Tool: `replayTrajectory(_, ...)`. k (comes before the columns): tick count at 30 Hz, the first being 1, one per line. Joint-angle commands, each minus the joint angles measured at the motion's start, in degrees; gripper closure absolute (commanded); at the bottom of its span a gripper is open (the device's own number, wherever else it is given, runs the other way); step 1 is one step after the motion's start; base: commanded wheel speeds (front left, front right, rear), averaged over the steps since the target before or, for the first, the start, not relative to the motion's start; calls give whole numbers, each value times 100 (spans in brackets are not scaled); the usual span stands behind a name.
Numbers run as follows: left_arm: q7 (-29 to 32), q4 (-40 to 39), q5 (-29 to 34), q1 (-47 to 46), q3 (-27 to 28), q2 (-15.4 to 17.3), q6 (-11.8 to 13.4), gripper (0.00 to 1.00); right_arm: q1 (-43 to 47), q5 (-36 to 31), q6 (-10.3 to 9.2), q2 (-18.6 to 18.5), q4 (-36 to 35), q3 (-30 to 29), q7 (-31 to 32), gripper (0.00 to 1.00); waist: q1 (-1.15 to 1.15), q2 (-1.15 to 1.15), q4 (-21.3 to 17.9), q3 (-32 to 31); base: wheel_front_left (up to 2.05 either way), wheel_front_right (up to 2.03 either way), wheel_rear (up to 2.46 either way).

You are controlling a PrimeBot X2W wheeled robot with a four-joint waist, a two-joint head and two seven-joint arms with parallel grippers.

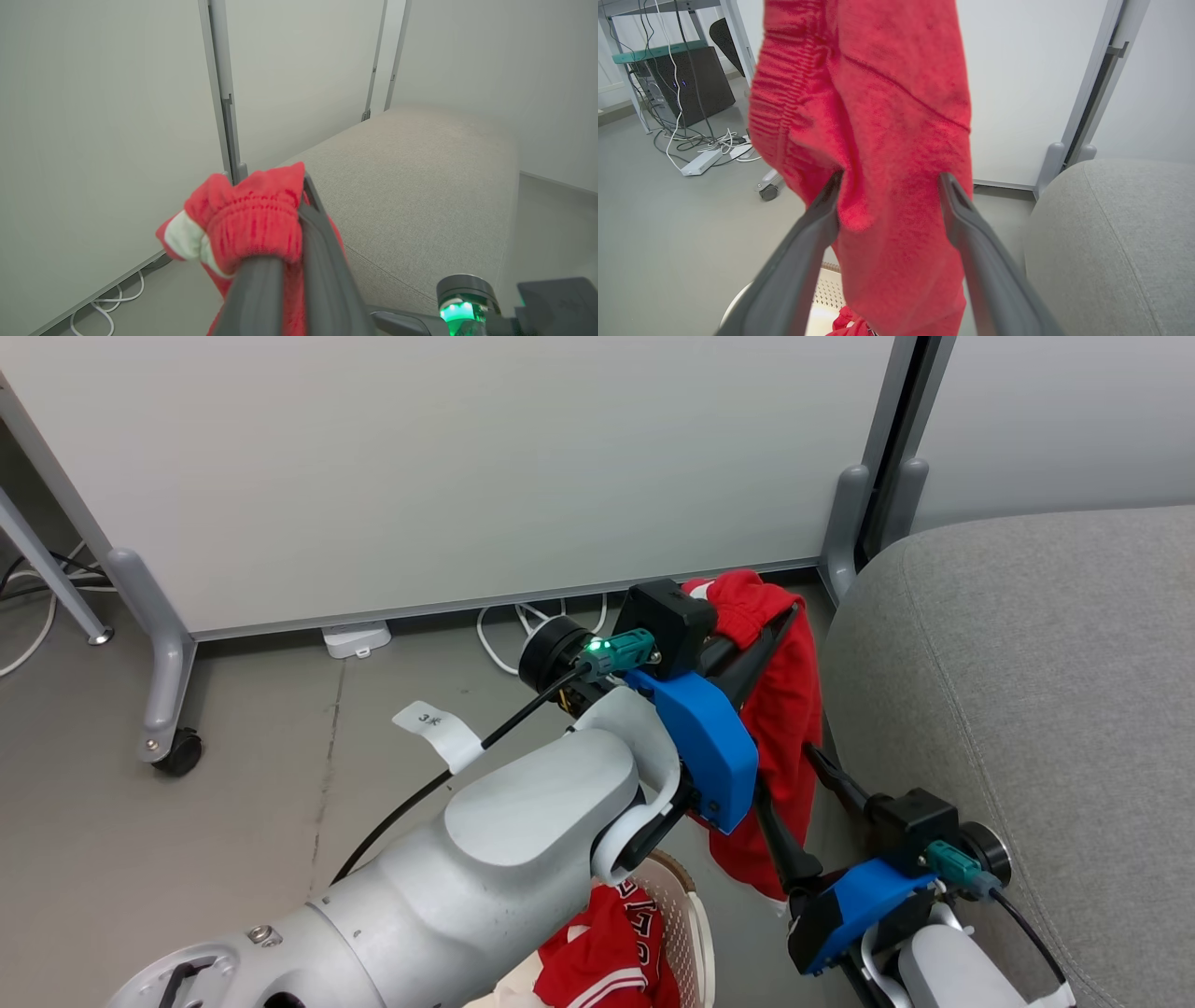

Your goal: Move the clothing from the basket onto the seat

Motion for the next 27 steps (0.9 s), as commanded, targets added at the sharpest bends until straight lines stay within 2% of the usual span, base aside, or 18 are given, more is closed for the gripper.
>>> replayTrajectory(1,20,-22,4,-96,-21,1,-6,100,-182,-63,3,-16,143,-19,-34,0,0,0,8,17,0,0,0)
replayTrajectory(13,125,-101,66,-63,-25,0,-39,100,-857,-85,3,-15,965,96,-61,0,0,0,30,83,0,0,0)
replayTrajectory(23,116,-138,100,-34,-26,1,-36,100,-1082,107,3,-15,1282,284,-142,0,0,0,26,84,0,0,0)
replayTrajectory(24,106,-138,99,-36,-26,1,-35,100,-1104,141,3,-15,1303,300,-156,30,0,0,24,85,0,0,0)
replayTrajectory(25,101,-136,98,-36,-26,1,-37,100,-1131,165,3,-15,1314,306,-157,69,0,0,21,85,0,0,0)
replayTrajectory(26,93,-134,96,-35,-26,0,-38,100,-1147,192,3,-15,1327,316,-173,100,0,0,19,84,0,0,0)
replayTrajectory(27,88,-129,91,-32,-26,1,-40,100,-1148,208,3,-15,1347,327,-184,100,0,0,16,82,0,0,0)
